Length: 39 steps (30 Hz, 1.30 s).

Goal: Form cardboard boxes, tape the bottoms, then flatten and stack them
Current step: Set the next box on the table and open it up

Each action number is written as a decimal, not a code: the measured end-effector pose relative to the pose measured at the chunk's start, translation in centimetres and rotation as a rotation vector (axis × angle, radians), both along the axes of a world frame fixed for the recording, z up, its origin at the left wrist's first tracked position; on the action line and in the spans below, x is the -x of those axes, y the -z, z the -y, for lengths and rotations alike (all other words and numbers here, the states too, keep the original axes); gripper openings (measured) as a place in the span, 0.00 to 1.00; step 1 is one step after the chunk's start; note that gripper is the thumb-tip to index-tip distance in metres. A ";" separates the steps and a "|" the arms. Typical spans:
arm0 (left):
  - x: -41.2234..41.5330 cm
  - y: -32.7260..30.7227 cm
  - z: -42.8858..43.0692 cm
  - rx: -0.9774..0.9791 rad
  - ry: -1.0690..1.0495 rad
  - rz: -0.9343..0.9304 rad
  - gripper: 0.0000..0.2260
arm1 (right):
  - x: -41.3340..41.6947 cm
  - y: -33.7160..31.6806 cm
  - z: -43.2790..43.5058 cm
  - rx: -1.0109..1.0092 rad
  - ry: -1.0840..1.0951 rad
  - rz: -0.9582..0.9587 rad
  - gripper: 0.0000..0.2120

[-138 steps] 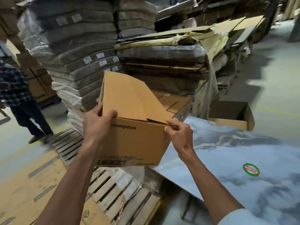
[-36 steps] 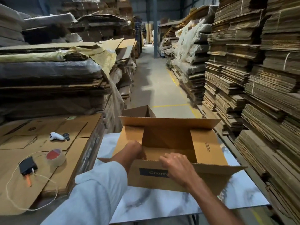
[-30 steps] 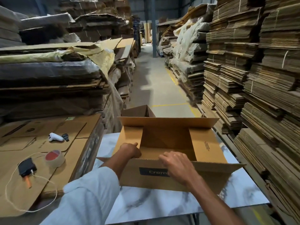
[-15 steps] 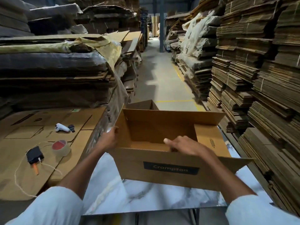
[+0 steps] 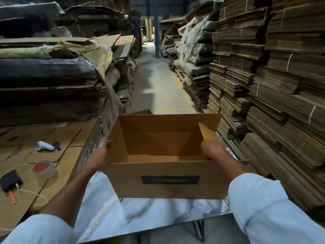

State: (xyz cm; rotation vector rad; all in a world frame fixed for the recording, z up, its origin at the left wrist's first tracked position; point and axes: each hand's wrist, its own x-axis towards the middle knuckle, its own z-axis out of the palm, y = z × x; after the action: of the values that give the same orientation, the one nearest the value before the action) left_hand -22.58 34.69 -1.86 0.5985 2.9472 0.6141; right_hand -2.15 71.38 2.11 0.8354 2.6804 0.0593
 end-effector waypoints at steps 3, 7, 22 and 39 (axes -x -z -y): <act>0.1 -0.2 -0.2 -0.004 0.010 0.005 0.22 | -2.1 -2.5 -3.0 -0.117 0.104 -0.251 0.05; 0.5 -0.1 -0.4 0.022 -0.025 -0.008 0.21 | -6.1 -2.7 -7.6 -0.083 0.312 -0.421 0.04; -1.9 2.0 1.4 -0.768 -0.300 0.151 0.21 | -10.8 4.1 -7.3 1.109 0.776 -1.334 0.21; -3.5 2.3 0.5 -0.947 -0.283 0.367 0.14 | -8.1 14.7 -12.8 0.788 0.601 -0.976 0.38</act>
State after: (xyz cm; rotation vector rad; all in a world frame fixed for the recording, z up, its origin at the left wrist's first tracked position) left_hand -19.10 34.23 -4.11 0.0608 2.2644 1.9262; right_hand 5.92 84.17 -12.59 1.5528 2.5841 -1.7986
